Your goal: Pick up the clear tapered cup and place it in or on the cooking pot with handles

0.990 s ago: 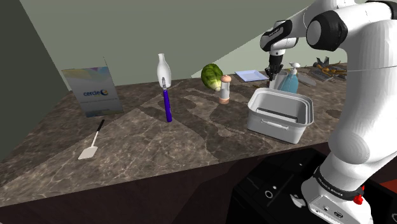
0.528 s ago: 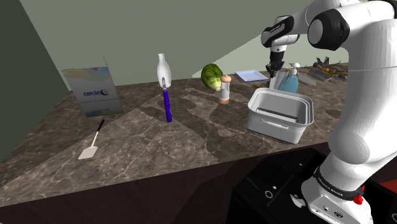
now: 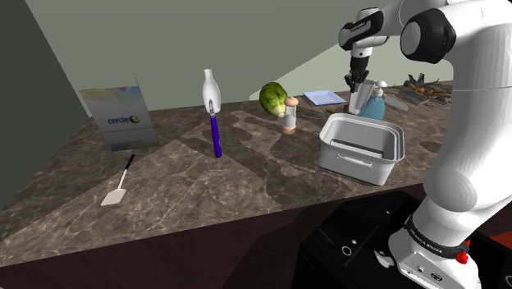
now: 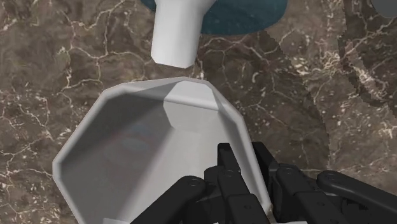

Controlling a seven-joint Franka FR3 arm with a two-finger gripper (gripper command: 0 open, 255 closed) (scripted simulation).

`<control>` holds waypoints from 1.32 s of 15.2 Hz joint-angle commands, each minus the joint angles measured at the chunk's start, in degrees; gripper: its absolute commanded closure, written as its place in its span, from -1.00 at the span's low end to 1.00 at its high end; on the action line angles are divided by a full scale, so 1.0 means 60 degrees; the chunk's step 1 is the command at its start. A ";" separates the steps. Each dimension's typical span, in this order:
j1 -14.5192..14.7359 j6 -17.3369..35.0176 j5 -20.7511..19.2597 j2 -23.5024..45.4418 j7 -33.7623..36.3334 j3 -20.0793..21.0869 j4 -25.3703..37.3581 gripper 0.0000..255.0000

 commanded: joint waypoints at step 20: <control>-0.0210 -0.2723 0.0011 0.0010 -0.0148 -0.0078 0.2754 1.00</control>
